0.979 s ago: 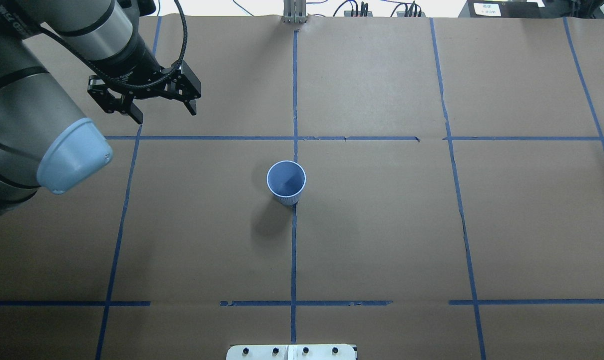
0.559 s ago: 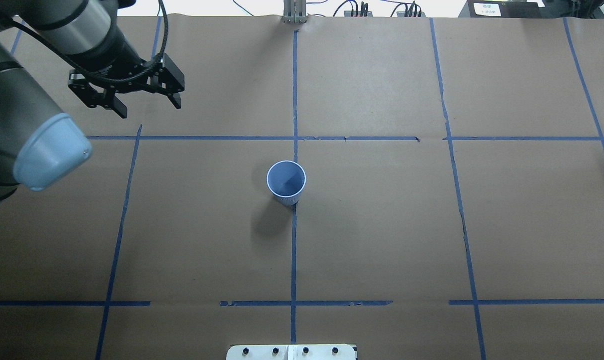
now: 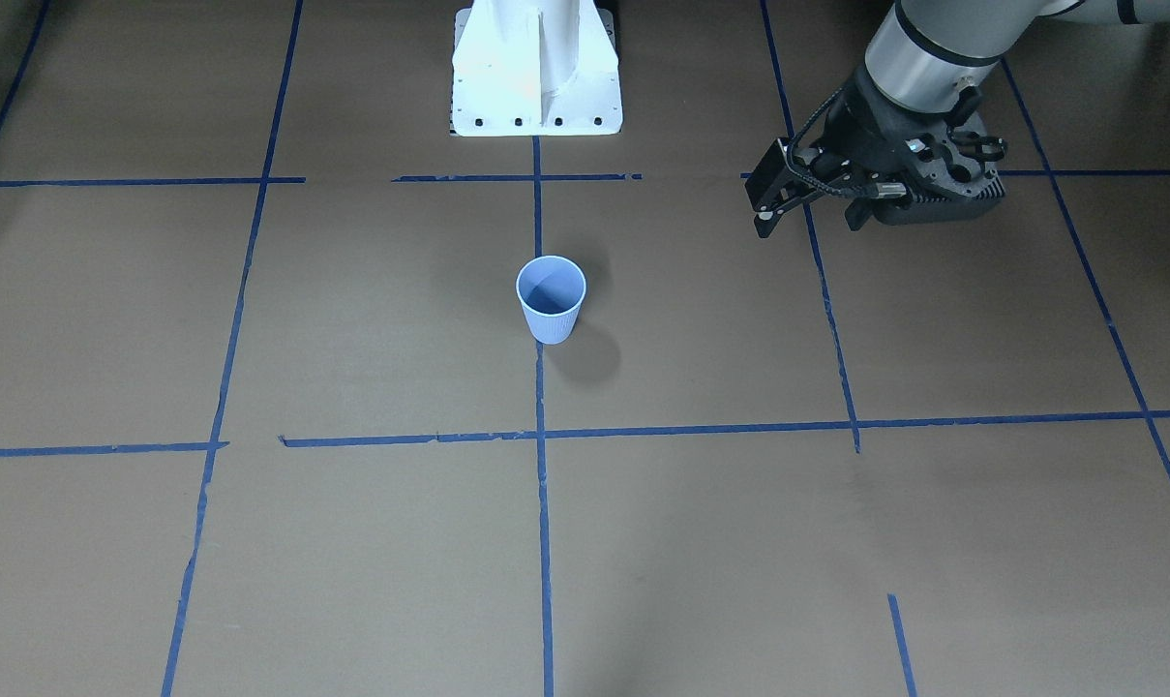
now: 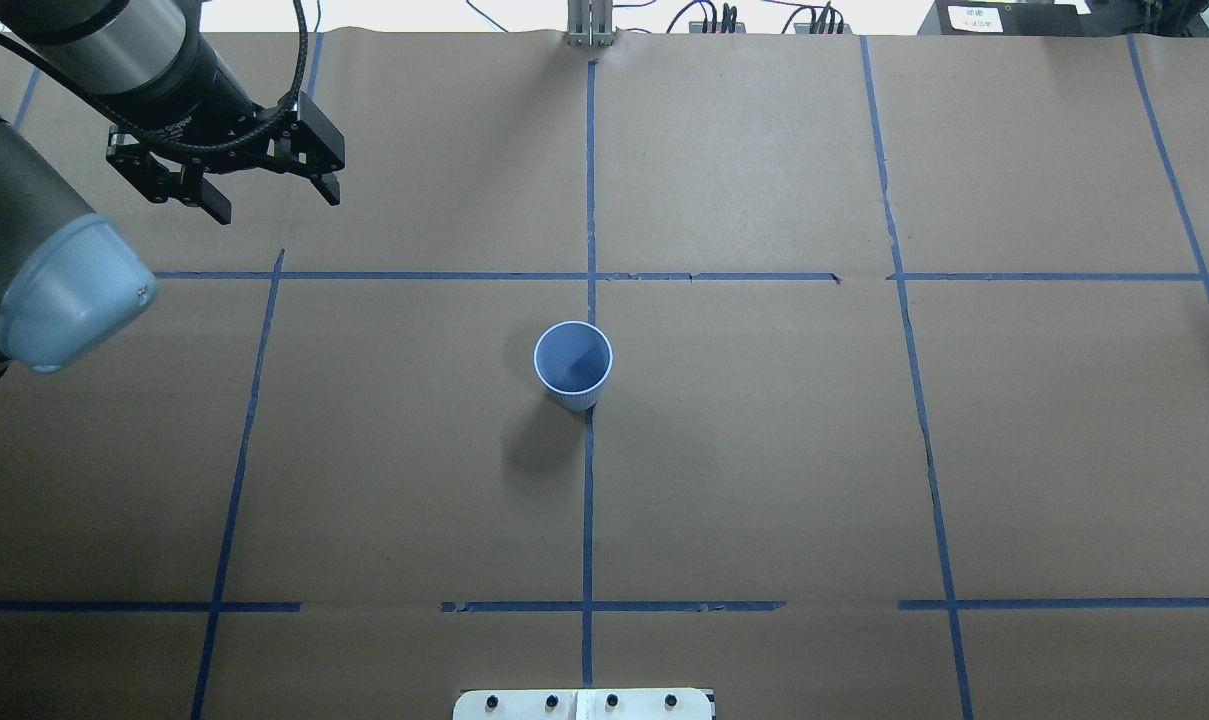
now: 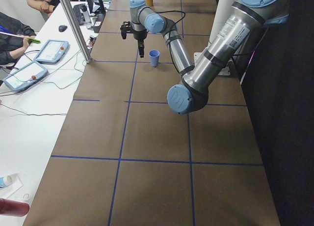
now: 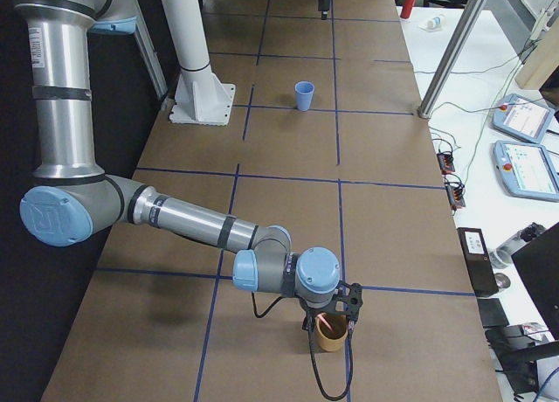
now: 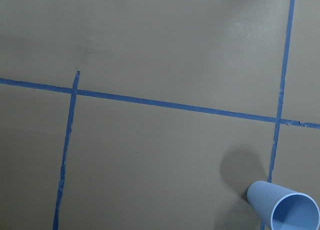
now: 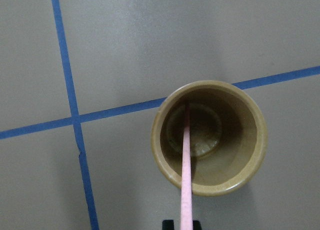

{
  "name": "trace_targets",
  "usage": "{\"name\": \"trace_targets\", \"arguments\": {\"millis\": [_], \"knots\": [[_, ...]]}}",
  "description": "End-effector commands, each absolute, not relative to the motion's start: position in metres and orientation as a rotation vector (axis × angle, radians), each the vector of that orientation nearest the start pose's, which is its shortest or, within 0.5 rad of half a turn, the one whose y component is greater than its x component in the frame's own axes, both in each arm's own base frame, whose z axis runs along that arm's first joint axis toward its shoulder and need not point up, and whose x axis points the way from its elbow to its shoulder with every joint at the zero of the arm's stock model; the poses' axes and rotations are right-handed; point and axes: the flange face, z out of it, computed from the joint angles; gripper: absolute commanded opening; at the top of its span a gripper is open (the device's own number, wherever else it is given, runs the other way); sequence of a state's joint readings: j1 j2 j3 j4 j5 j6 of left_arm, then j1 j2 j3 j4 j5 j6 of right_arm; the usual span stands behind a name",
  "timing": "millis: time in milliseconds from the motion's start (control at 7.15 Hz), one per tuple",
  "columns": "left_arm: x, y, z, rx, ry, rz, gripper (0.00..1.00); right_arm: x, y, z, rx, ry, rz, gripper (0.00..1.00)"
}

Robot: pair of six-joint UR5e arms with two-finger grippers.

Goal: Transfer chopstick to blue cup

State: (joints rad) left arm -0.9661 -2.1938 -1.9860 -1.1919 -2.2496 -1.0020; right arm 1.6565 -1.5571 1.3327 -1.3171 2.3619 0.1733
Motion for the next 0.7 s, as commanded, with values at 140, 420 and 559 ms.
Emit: {"name": "trace_targets", "arguments": {"millis": [140, 420, 559], "knots": [[0.265, -0.509, 0.165, -0.042, 0.932, -0.136, 1.0, 0.133, -0.479, 0.721, 0.048, -0.795, 0.276, 0.0], [0.26, -0.507, 0.167, -0.039, 0.931, -0.141, 1.0, 0.142, -0.474, 0.704, 0.059, -0.804, 0.293, 0.0], [0.251, -0.504, 0.17, -0.033, 0.932, -0.15, 1.0, 0.139, -0.459, 0.675, 0.042, -0.802, 0.299, 0.0]]}}
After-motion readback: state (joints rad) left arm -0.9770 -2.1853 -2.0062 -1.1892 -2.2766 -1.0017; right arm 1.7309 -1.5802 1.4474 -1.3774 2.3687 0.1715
